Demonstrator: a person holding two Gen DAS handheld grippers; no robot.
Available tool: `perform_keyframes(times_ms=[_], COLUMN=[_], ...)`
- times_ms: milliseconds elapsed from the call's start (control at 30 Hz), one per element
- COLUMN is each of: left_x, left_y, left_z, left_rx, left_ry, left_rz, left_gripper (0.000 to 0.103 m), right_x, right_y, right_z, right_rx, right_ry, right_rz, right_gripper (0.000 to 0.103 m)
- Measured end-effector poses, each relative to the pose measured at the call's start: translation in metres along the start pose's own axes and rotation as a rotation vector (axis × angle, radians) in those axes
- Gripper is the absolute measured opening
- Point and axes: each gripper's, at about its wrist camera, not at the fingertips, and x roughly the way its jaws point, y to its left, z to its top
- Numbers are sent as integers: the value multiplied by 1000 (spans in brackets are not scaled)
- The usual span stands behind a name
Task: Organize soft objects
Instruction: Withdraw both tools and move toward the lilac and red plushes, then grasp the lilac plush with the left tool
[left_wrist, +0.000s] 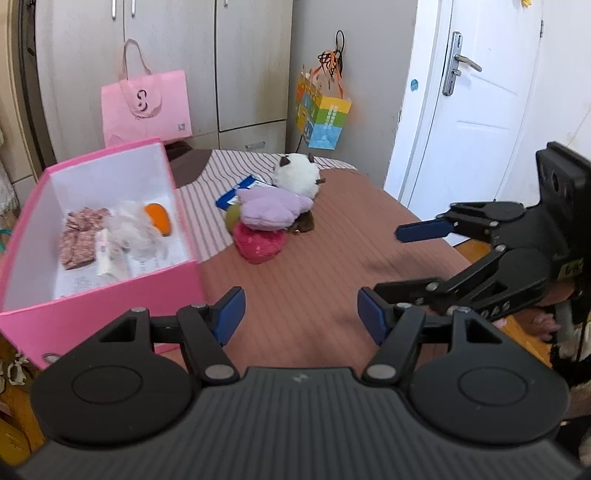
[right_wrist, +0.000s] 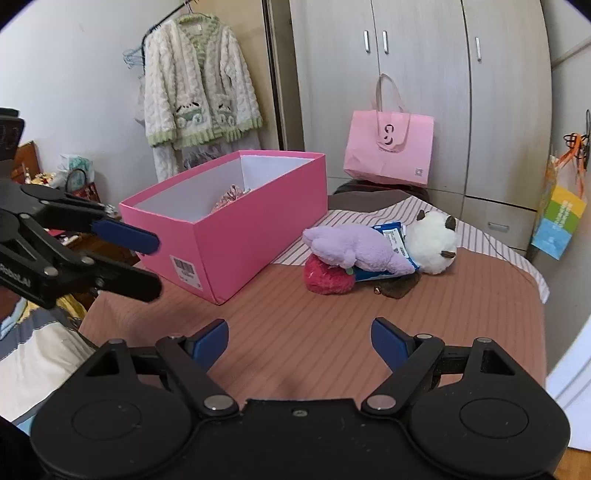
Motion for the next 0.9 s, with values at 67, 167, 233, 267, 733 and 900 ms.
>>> perform_keyframes(times_ms=[67,167,233,267,733,900], left_x=[12,31,43,49,114,134], left_y=[-4,-9,-10,-10,8,21], left_z=[4,10,15,18,59,61], left_rx=[-11,-28,-42,-48,-159,-233], left_ry=[-3,-5,-7,-8,-126,-119], left_rz=[-2,-4,-4,-4,132,132], left_gripper=[66,66,66,66,75,59], right_x=[9,20,27,30,96,117], right_y=[-7,-14,-23,-28,-66,-84], right_z=[-4,-9,-8,-8,35,52], right_rx=[-15,-111,-108,-97,-185,-169], right_ry=[-10,-52,-73,-83,-58,-59], right_rz=[-4,5,16,26,93,155], right_gripper=[87,87,87,87,88,88])
